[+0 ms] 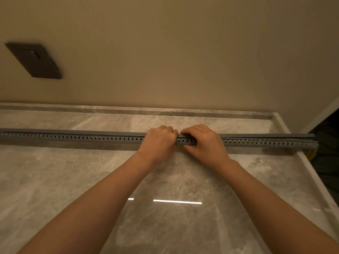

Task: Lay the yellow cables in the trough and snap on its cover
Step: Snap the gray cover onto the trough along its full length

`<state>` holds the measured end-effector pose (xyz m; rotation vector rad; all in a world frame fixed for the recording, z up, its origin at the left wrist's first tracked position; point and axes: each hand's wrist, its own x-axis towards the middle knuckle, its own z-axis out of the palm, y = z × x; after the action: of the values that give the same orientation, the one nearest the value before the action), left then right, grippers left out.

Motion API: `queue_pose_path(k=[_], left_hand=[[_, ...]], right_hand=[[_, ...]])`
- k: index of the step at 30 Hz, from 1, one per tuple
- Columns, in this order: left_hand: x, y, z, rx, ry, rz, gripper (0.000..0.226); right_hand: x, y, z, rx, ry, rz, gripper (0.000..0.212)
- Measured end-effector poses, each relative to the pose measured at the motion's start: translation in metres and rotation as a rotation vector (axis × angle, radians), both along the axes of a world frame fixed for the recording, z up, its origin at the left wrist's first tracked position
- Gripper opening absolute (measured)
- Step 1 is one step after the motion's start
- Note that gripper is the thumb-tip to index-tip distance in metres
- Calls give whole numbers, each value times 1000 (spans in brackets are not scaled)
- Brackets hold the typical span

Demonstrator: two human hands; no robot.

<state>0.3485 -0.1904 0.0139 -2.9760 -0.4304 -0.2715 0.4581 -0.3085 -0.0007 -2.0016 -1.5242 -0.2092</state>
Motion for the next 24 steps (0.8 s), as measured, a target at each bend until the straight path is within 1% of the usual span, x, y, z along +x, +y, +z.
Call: queue_pose_path(k=[3,11,17,24], left_hand=[[-1,0,0,4,4,4,24],[1,-1,2,13,28,3,25],[0,-1,1,11,35,0,25],[0,-1,1,2,37,-29,25]], right_hand=[[6,-10,1,-33,-15,-22,28],[17,-20,9,-107,-177,1,36],[21,-16,13,-173,-191,18,35],[23,-14,14,-175,-190,31,33]])
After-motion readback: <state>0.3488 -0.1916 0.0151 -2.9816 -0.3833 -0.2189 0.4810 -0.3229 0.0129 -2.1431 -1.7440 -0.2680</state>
